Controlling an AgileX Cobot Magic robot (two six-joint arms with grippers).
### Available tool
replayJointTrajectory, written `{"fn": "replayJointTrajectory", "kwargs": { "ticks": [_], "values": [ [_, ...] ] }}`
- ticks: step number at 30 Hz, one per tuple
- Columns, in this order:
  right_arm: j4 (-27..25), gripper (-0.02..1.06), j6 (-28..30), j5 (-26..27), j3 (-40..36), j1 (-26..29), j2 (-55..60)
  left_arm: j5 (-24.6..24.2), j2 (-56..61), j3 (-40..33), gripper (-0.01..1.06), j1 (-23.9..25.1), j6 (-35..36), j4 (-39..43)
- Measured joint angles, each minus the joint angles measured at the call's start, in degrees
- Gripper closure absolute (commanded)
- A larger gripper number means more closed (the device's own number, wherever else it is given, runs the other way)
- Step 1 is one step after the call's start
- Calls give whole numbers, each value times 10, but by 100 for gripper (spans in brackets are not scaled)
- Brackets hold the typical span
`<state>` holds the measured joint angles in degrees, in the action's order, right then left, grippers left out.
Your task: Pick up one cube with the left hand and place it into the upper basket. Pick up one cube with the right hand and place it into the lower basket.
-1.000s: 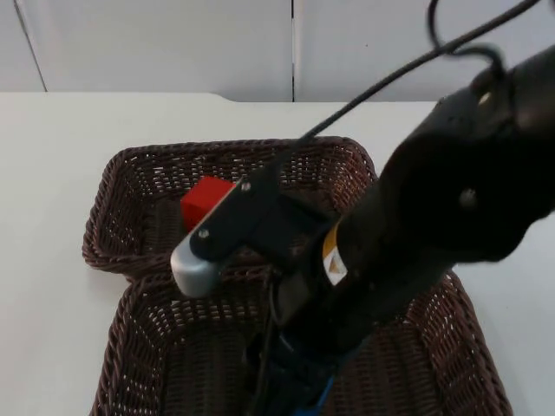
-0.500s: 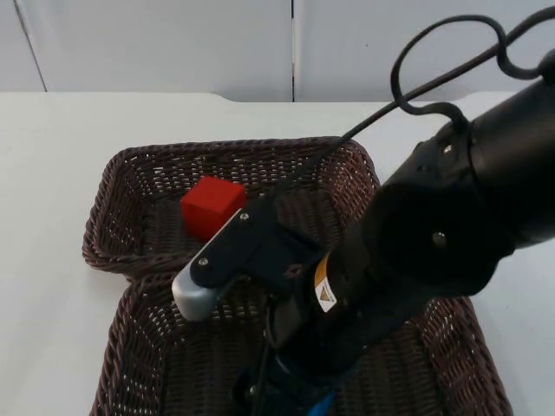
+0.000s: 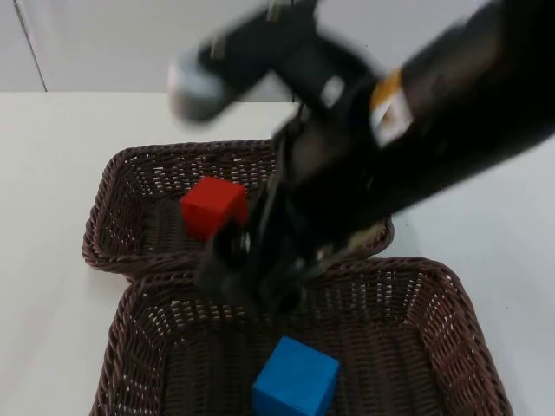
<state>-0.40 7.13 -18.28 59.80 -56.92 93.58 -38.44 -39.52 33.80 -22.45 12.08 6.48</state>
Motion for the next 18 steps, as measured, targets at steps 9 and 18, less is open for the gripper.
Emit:
{"fn": "replayJointTrajectory", "kwargs": {
  "ticks": [9,18],
  "values": [
    [4,17,0,-14,0,0,-96,0,0,0,7,0,0,0],
    [4,17,0,-25,0,0,-171,0,0,0,7,0,0,0]
  ]
}}
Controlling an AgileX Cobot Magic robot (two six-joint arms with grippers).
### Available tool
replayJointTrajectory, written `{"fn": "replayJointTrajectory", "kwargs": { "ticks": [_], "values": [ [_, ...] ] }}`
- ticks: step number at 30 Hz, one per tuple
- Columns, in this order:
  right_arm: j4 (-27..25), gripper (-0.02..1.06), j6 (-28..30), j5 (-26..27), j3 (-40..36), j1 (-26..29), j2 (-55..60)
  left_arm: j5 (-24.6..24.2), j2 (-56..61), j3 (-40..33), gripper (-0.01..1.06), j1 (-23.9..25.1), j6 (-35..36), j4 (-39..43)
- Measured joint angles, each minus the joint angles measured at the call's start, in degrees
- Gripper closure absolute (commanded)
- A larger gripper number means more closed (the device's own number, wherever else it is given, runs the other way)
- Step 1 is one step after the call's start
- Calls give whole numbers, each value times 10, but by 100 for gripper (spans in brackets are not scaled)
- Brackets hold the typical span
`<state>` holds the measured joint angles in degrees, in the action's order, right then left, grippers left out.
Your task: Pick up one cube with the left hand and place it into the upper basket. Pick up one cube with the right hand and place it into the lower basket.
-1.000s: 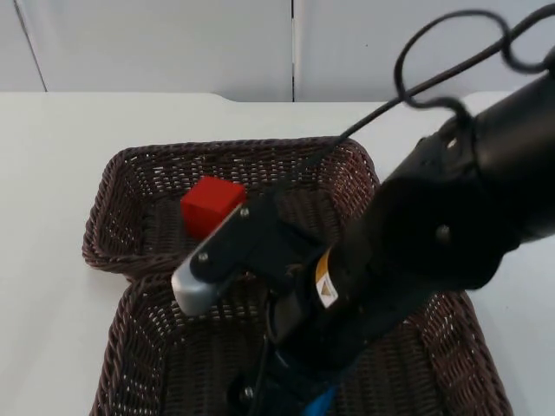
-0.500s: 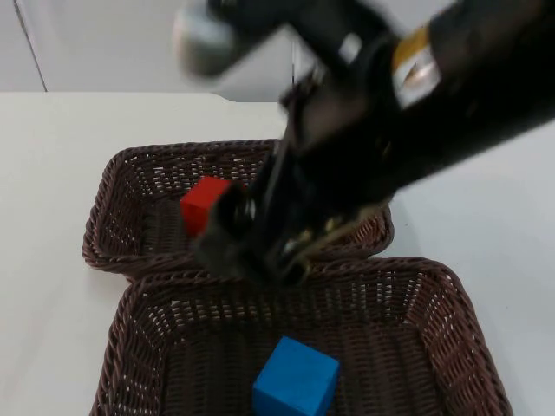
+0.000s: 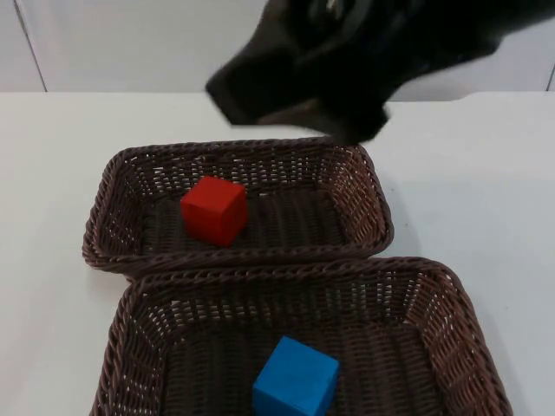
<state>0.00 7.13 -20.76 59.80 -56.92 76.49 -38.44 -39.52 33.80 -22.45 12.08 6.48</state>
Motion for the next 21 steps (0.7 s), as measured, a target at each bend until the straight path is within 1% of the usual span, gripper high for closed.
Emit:
{"fn": "replayJointTrajectory", "kwargs": {
  "ticks": [4,11,21],
  "values": [
    [0,17,0,-31,0,0,-35,0,0,0,7,0,0,0],
    [0,17,0,-43,-23,0,-76,0,10,0,7,0,-1,0],
    [-4,17,-4,-50,-103,0,-185,-1,124,0,7,0,-11,0]
  ]
}}
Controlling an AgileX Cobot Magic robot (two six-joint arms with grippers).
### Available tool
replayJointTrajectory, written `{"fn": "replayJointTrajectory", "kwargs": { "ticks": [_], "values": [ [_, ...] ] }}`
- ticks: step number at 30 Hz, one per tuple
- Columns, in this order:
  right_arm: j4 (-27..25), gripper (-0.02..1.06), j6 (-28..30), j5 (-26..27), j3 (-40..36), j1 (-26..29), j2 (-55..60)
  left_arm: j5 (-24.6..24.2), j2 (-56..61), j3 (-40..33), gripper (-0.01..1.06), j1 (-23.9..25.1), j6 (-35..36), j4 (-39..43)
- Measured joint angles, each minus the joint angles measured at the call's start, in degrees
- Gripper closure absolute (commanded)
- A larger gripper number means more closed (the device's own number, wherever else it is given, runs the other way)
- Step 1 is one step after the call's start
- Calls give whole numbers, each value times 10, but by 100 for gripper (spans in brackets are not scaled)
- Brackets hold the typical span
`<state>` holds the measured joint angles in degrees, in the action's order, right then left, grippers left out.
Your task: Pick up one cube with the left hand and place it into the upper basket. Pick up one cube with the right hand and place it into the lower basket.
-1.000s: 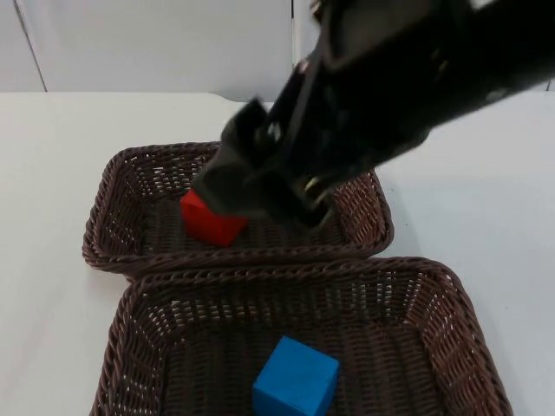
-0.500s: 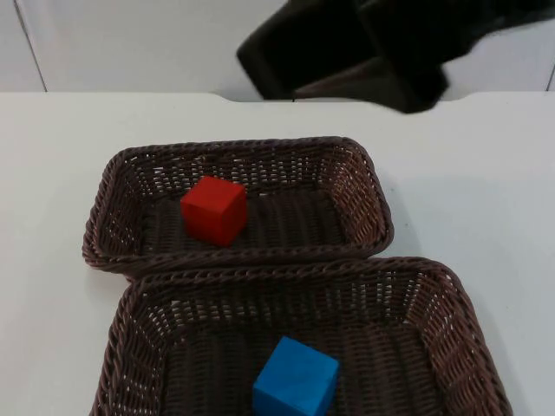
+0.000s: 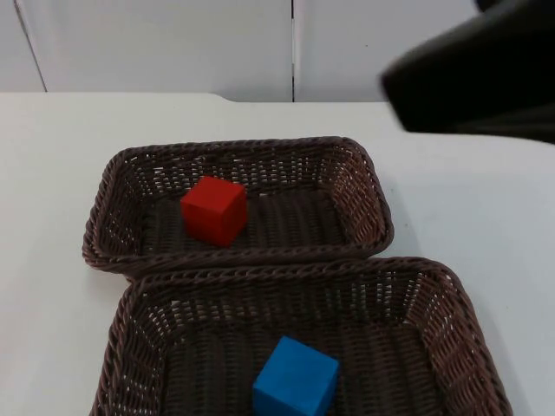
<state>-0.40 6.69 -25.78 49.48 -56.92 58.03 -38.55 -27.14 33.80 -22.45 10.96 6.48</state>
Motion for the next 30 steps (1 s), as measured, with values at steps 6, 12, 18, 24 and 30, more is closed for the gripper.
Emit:
{"fn": "replayJointTrajectory", "kwargs": {
  "ticks": [6,12,18,24,30],
  "values": [
    [0,17,-20,-1,-34,0,-72,-46,64,0,7,0,-18,0],
    [4,17,-22,-4,-66,0,-137,-113,119,0,7,0,-50,-8],
    [4,17,-25,-17,-92,0,-196,-144,173,0,7,0,-82,-52],
    [4,17,-28,-27,-115,0,-244,-191,224,0,7,0,-100,-65],
    [4,17,-31,-62,-121,0,-280,-226,268,0,7,0,-101,-65]
  ]
}}
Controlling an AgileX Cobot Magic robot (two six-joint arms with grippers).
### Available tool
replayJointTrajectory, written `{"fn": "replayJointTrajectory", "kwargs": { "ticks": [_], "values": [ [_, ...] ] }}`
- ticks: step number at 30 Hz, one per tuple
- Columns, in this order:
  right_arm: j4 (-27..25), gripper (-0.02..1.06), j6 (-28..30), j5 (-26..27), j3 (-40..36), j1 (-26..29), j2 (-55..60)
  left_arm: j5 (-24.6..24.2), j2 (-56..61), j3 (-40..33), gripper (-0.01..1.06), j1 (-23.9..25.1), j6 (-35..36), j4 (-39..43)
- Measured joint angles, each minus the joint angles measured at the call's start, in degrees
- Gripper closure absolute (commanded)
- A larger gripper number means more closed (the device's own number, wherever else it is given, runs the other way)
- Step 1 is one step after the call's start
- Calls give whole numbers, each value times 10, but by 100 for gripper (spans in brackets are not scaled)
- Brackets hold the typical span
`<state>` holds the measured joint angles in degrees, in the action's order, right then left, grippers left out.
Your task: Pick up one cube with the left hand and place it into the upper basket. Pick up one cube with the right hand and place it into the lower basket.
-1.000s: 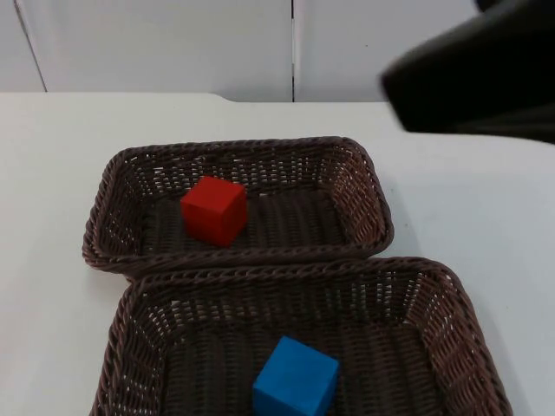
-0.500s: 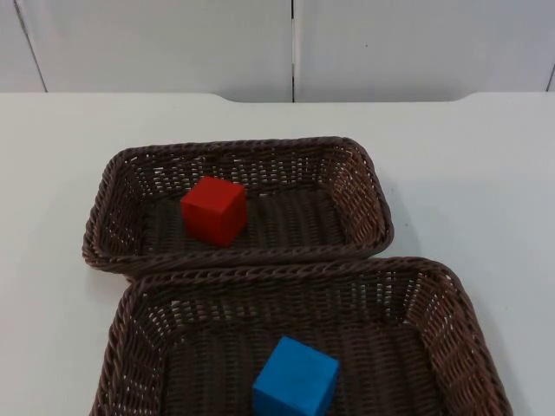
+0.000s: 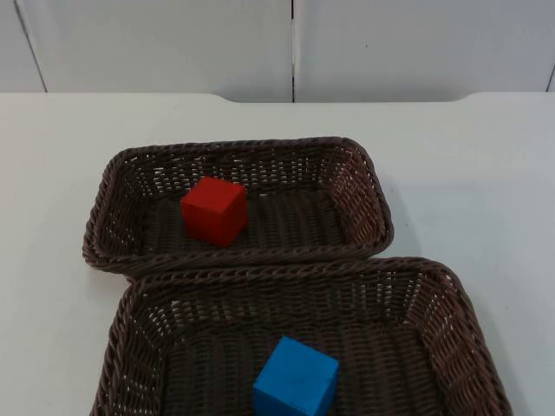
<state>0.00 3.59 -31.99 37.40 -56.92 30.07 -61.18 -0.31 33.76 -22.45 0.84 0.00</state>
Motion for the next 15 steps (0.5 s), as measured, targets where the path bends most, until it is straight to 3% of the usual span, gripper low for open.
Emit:
{"fn": "replayJointTrajectory", "kwargs": {
  "ticks": [15],
  "values": [
    [20,17,-29,-68,-18,-1,-98,-11,1,-51,7,0,-4,-12]
  ]
}}
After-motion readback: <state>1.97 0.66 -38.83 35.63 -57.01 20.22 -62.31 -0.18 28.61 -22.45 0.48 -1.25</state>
